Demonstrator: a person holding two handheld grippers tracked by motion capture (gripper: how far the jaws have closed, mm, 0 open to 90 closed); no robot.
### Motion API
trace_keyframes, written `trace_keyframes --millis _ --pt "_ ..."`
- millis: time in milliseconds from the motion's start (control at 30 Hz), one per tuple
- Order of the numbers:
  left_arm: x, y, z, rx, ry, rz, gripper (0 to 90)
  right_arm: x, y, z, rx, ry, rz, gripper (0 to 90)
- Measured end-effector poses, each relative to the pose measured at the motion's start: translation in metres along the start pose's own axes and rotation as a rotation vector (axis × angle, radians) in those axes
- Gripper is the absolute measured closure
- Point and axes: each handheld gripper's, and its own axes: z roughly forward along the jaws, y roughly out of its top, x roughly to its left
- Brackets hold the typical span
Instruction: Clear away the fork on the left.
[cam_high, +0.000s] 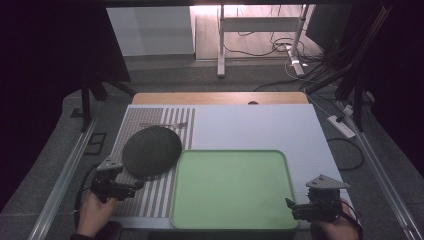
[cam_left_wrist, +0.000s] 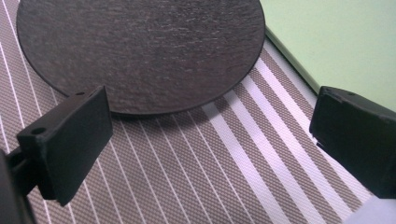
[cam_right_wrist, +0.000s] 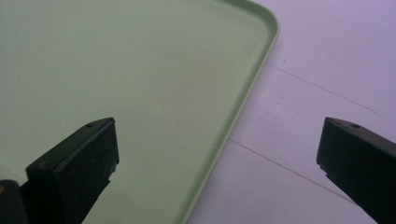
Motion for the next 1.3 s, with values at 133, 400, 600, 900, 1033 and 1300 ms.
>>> trace_keyframes --millis 133,400,600,900,1033,1300 --pt "0.002 0.004 0.004 0.003 0.009 0.011 0.6 0.0 0.0 0.0 0.0 0.0 -0.001 0.0" --pt "0.011 0.019 0.018 -0.002 0.004 0.018 0.3 0.0 0.0 0.0 0.002 0.001 -0.002 0.0" --pt "0.015 0.03 0.029 0.01 -0.004 0.017 0.0 0.0 0.0 0.0 0.004 0.001 -0.003 0.0" --pt "0.024 0.05 0.051 0.04 -0.01 0.003 0.0 0.0 0.0 0.001 0.005 0.001 -0.002 0.0" --pt "0.028 0.057 0.061 0.054 -0.009 0.006 0.0 0.0 0.0 0.001 0.006 0.001 -0.002 0.0" --pt "0.039 0.069 0.076 0.06 -0.002 -0.022 0.0 0.0 0.0 0.001 0.009 0.004 -0.002 0.0"
